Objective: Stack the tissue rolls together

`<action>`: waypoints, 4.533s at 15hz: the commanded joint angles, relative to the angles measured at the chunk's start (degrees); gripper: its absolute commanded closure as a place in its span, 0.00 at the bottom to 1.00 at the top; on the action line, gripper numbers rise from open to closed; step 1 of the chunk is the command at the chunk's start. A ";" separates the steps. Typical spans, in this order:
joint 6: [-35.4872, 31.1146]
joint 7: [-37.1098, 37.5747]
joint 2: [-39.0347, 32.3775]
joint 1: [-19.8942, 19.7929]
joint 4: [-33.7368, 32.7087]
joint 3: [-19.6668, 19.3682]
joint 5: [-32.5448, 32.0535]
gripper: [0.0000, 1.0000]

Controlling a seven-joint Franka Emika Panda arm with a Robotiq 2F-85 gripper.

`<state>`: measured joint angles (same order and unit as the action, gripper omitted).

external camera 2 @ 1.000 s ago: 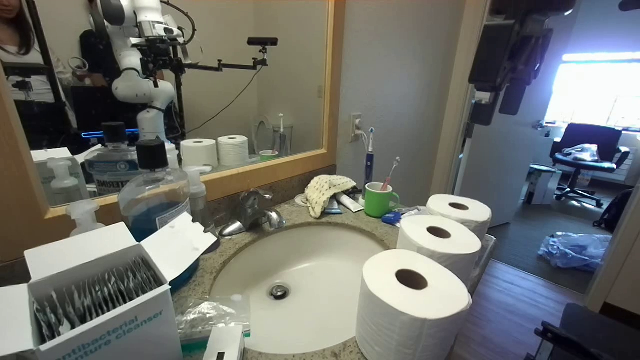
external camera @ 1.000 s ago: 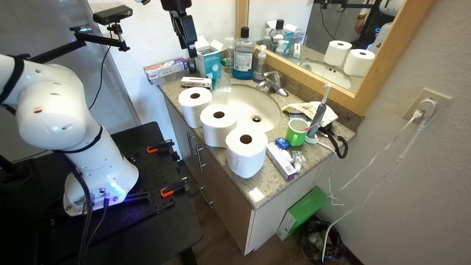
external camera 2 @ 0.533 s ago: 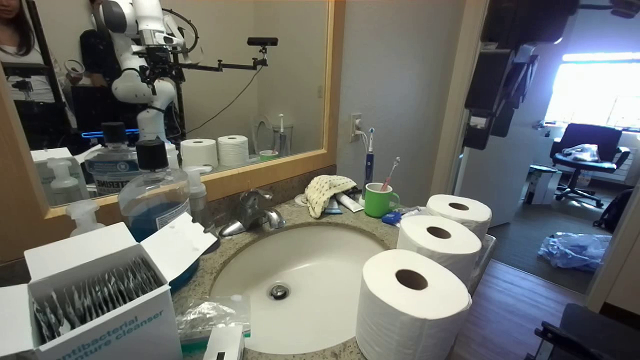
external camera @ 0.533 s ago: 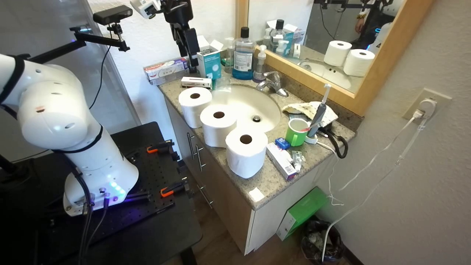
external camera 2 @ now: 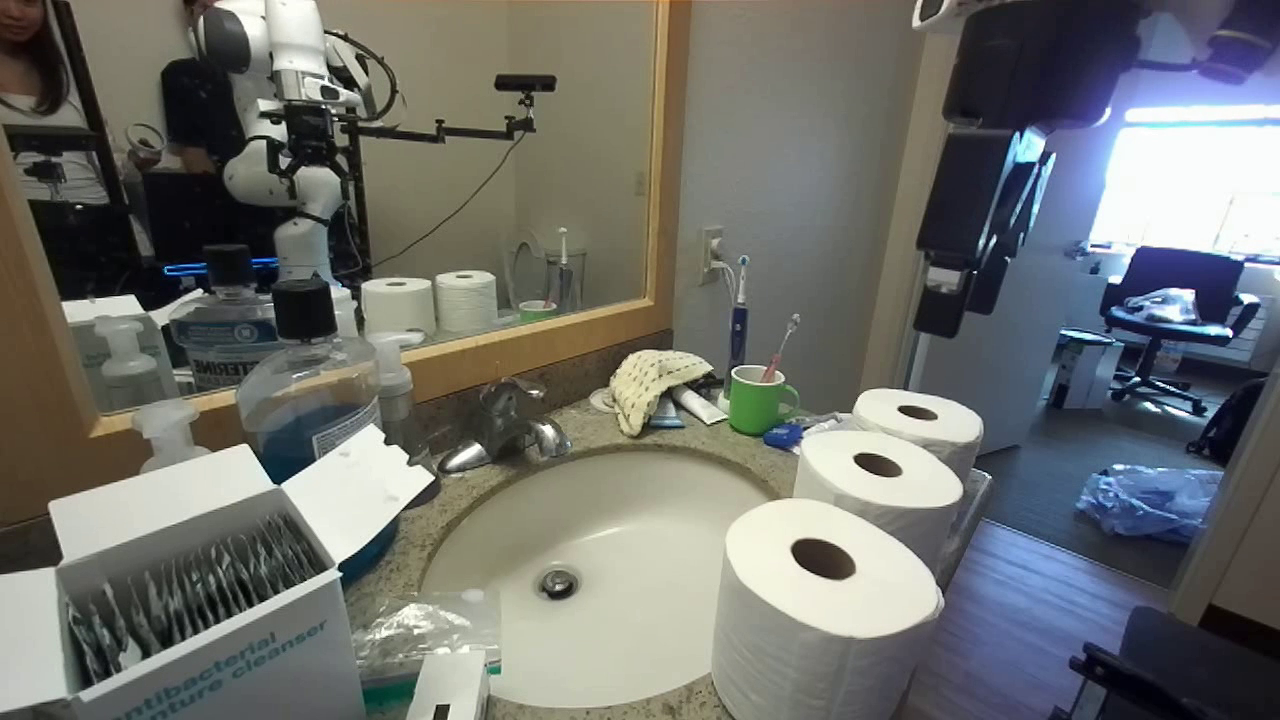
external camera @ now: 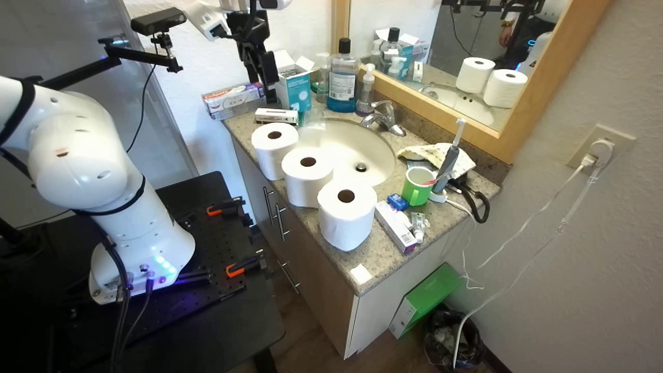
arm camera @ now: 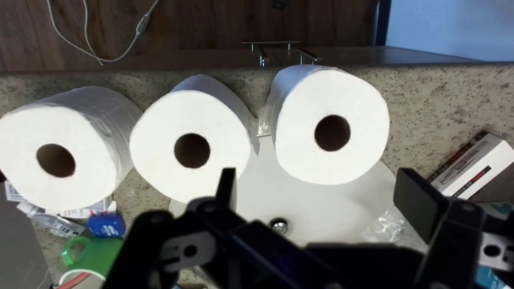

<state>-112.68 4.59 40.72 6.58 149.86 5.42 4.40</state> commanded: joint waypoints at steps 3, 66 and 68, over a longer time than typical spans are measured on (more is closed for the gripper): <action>-2.18 -1.22 -1.05 0.80 1.76 -0.01 1.62 0.00; -26.38 -4.03 -24.66 3.29 6.82 -0.34 4.93 0.00; -26.48 -4.25 -25.34 3.10 6.49 -0.52 4.85 0.00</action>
<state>-137.91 2.39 17.02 9.56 157.17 5.21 7.61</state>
